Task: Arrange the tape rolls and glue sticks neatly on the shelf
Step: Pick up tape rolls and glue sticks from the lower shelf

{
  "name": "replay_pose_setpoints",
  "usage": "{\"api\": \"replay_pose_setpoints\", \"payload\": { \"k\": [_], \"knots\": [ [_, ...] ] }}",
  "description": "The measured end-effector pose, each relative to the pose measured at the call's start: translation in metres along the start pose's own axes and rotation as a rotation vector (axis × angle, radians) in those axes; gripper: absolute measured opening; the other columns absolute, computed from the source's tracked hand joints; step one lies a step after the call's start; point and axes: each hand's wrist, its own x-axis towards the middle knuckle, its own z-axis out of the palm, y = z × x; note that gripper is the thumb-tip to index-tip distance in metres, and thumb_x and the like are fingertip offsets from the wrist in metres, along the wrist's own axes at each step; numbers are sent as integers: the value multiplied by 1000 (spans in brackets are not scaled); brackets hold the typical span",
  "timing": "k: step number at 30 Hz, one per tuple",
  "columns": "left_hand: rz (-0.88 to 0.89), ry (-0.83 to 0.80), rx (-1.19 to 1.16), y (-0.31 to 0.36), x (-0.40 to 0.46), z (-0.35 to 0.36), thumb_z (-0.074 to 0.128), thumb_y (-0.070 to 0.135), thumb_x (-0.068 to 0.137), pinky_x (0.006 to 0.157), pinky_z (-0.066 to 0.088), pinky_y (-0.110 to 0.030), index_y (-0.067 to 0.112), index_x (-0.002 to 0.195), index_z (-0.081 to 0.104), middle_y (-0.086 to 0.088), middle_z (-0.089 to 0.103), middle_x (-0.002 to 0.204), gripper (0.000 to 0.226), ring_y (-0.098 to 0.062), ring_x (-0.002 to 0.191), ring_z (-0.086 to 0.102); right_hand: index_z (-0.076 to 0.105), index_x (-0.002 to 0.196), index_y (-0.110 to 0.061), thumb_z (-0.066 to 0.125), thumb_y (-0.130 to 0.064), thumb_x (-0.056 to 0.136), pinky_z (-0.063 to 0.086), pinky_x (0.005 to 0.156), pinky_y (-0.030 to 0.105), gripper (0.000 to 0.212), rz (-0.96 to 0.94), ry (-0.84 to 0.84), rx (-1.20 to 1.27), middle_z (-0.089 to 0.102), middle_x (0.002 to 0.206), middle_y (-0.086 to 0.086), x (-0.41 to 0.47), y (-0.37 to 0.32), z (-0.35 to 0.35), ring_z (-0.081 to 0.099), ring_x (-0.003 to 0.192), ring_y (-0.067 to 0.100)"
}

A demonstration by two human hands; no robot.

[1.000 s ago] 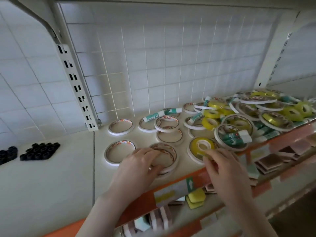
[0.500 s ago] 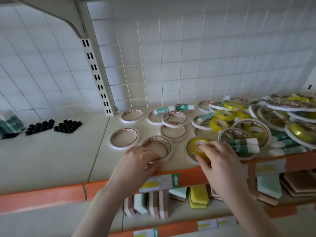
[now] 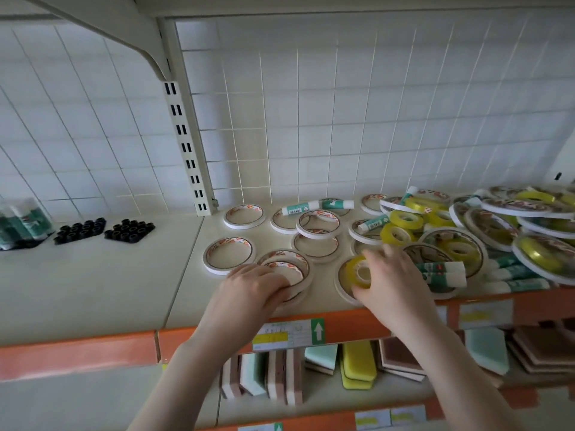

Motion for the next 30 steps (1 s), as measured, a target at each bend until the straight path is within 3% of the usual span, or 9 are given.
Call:
{"api": "replay_pose_setpoints", "payload": {
  "k": [6,11,13,16,22,26,30],
  "knots": [
    [-7,90,16,-5,0,-16,45,38,87,58,49,-26,21,80,69,7,63,72,31,-17,64,60,48,129,-14,61,-39,83,41,88,27,54,6,47,113,43,122,3,1,-8,-3,47,112,21],
    [-77,129,99,-15,-12,-35,47,38,87,64,36,-18,21,80,69,8,63,74,29,-14,67,57,54,125,-15,66,-37,79,42,80,28,52,-72,86,177,47,122,3,4,-27,3,49,111,24],
    [-109,143,152,-21,-23,-45,47,38,87,64,36,-18,20,79,69,8,63,73,29,-15,67,56,53,126,-17,65,-39,79,38,71,23,52,-115,85,208,46,123,1,6,-39,5,50,109,21],
    [-161,128,199,-34,-44,-63,48,37,87,64,38,-21,19,78,68,6,62,72,29,-18,65,58,57,124,-15,69,-35,76,42,69,27,54,-165,98,294,50,117,2,10,-67,11,55,101,23],
    [-267,132,255,-77,-97,-114,46,39,88,65,39,-22,20,78,67,8,62,73,30,-16,66,58,67,98,-13,80,-28,60,49,59,35,42,-248,25,391,57,91,5,9,-150,27,62,78,30],
    [-304,139,304,-123,-143,-153,45,40,89,66,42,-25,22,81,66,8,63,75,29,-18,68,60,66,107,-14,77,-29,66,51,71,39,45,-286,45,413,57,100,6,8,-223,39,61,91,31],
    [-317,162,324,-181,-196,-198,46,39,90,63,50,-30,20,81,67,6,63,74,30,-20,67,61,59,123,-18,70,-35,76,44,83,34,51,-310,19,448,53,109,3,1,-314,49,54,105,25]
  ]
}}
